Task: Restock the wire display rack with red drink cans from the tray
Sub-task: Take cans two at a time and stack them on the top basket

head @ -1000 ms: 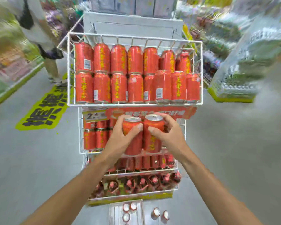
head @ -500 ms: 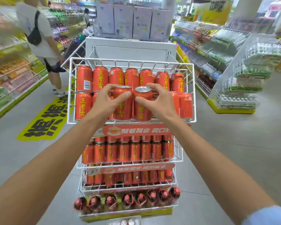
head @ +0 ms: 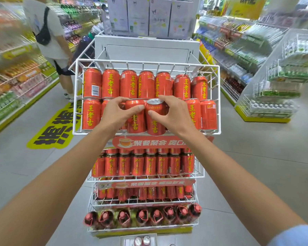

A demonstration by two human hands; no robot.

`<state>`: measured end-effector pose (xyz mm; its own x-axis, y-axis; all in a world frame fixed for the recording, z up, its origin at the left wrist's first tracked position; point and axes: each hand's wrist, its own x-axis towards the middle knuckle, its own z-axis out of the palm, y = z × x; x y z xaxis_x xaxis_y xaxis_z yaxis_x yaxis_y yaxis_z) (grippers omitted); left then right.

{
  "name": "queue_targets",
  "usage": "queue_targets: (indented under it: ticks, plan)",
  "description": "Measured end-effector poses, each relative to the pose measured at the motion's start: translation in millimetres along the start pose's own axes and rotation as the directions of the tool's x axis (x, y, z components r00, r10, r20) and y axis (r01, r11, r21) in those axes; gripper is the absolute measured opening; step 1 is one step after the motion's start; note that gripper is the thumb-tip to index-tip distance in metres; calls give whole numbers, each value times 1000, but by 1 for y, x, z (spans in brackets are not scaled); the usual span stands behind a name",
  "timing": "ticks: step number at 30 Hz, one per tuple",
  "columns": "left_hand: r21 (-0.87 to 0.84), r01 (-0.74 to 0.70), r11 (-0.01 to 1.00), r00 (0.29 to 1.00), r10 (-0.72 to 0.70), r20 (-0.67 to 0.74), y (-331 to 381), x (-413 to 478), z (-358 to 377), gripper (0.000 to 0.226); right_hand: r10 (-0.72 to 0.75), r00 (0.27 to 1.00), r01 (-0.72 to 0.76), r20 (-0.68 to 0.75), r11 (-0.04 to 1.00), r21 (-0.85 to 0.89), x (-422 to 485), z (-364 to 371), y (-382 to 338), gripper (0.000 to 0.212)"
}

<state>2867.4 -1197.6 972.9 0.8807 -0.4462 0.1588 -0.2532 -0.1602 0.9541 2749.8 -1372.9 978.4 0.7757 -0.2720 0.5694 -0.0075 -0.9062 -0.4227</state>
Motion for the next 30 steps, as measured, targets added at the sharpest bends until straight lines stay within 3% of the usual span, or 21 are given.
queue_targets:
  ticks: [4,8,13,17,21,26,30]
  plan:
    - [72,-14,997,999,11,49,8,-1,-4,47,-71,997,70,-12,997,-37,-4,0,5,70]
    - [118,-35,992,989,18,147,8,-2,-6,44,-134,990,132,-39,989,-61,-5,0,12,57]
    - [236,-69,969,979,20,202,15,5,-6,48,-212,977,215,36,967,-136,2,-5,15,47]
    - [324,-50,945,984,-9,177,14,15,0,38,-205,972,221,113,963,-153,12,-8,16,47]
    - [444,-64,893,990,2,139,10,22,3,54,-195,965,228,176,954,-194,21,-7,13,48]
    - [515,-50,856,997,72,-23,5,15,15,74,-204,954,256,221,936,-241,30,-6,11,49]
    - [543,-67,837,996,86,-10,5,14,16,68,-203,943,276,262,919,-280,34,-6,9,48]
